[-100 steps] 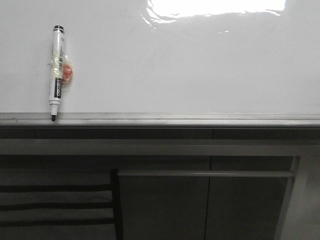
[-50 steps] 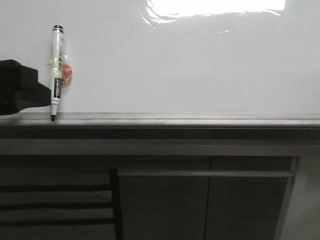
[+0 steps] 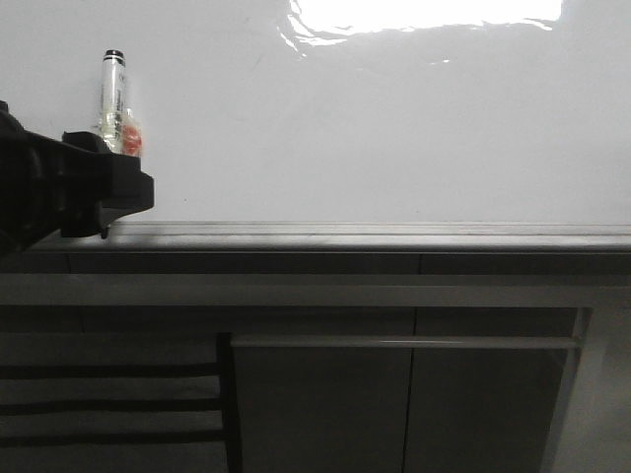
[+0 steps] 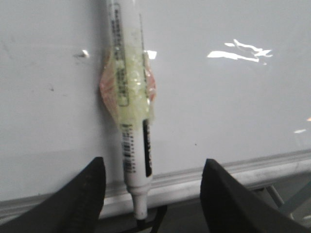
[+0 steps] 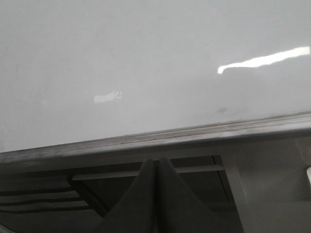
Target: Write number 0 on whiteboard
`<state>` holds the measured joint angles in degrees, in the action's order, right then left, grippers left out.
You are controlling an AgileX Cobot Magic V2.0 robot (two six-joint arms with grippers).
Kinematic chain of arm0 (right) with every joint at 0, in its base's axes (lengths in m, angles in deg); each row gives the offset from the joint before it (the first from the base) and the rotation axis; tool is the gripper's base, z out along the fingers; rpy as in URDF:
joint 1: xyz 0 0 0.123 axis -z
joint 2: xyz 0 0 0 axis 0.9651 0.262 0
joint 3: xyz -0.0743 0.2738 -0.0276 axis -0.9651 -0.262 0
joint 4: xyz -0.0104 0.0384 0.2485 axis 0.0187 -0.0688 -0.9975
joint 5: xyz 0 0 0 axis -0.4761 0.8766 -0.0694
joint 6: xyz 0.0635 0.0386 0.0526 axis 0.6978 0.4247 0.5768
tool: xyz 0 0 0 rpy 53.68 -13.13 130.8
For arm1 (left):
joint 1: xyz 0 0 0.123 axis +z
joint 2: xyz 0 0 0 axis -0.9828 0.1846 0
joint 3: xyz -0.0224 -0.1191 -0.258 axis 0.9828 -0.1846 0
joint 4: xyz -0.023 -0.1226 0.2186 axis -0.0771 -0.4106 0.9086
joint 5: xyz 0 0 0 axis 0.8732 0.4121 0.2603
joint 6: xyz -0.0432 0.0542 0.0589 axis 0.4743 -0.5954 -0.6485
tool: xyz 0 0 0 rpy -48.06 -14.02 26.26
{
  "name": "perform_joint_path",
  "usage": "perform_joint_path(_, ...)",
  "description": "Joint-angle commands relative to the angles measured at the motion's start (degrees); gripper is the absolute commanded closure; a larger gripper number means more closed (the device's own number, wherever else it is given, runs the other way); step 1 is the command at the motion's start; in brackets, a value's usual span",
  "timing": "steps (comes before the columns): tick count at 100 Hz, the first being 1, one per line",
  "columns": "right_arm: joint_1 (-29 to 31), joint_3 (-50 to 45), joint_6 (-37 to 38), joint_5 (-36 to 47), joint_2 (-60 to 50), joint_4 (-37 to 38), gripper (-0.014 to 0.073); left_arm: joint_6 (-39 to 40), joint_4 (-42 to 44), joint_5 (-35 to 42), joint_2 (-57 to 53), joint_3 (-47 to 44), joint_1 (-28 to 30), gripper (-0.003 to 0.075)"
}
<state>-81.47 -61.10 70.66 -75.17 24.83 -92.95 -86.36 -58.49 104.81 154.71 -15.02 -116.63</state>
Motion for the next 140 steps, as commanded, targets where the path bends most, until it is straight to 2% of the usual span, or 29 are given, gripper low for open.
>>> perform_joint_path(1,-0.2,2.1,-0.8,4.4,1.1,-0.4,0.0662,0.6,-0.5,8.1,-0.2,1.8,-0.4,0.0333)
perform_joint_path(16,-0.2,2.1,-0.8,3.9,1.1,-0.4,0.0662,0.6,-1.0,8.4,1.6,2.7,-0.4,0.0356)
perform_joint_path(22,-0.2,2.1,-0.8,3.1,1.1,-0.4,0.0662,0.6,-1.0,8.0,2.5,2.7,-0.4,0.0500)
perform_joint_path(24,-0.2,2.1,-0.8,2.8,1.1,-0.4,0.0662,0.6,-1.0,7.6,2.8,2.7,-0.4,0.0610)
perform_joint_path(26,-0.2,2.1,-0.8,2.7,1.1,-0.4,0.0662,0.6,-0.9,7.2,3.0,2.7,-0.4,0.0671)
perform_joint_path(27,-0.2,2.1,-0.8,2.7,1.1,-0.4,0.0662,0.6,-0.9,7.0,3.1,2.7,-0.4,0.0729)
perform_joint_path(28,-0.2,2.1,-0.8,2.6,1.1,-0.4,0.0662,0.6,-0.9,7.0,3.1,2.7,-0.4,0.0741)
perform_joint_path(43,-0.2,3.2,-1.7,1.9,1.1,-0.4,0.0662,0.3,0.1,5.9,4.1,2.7,-0.4,0.0729)
perform_joint_path(48,-0.6,5.3,-6.0,-0.5,1.5,-0.5,0.0662,0.2,2.2,6.1,3.9,2.7,-0.4,0.0729)
perform_joint_path(59,-2.8,11.4,-15.9,-7.1,5.1,-3.2,0.0662,0.2,13.7,7.9,2.8,2.7,-0.4,0.0729)
perform_joint_path(69,-8.3,17.3,-24.4,-10.5,10.4,-6.6,0.0636,-0.9,28.0,11.0,1.6,2.7,-0.4,0.0730)
perform_joint_path(76,-12.4,21.4,-28.2,-13.9,15.8,-7.9,0.0530,-1.2,36.6,13.4,0.4,2.7,-0.4,0.0730)
perform_joint_path(87,-18.3,27.1,-31.4,-16.9,24.9,-8.0,0.0256,-1.5,45.2,14.7,-2.2,2.7,-0.4,0.0730)
perform_joint_path(94,-21.4,30.6,-37.0,-17.6,29.7,-8.0,0.0167,-1.5,48.6,14.5,-3.7,2.7,-0.4,0.0730)
perform_joint_path(100,-24.3,33.4,-41.4,-16.9,33.0,-7.8,0.0162,-1.5,50.8,14.5,-4.9,2.7,-0.4,0.0730)
perform_joint_path(120,-31.9,40.5,-44.7,-12.8,42.7,-6.3,0.0161,-1.5,55.0,14.3,-7.8,2.7,-0.4,0.0730)
perform_joint_path(140,-33.4,45.5,-44.7,-13.1,50.0,-6.2,0.0162,-1.5,57.2,10.3,-8.2,2.7,-0.4,0.0730)
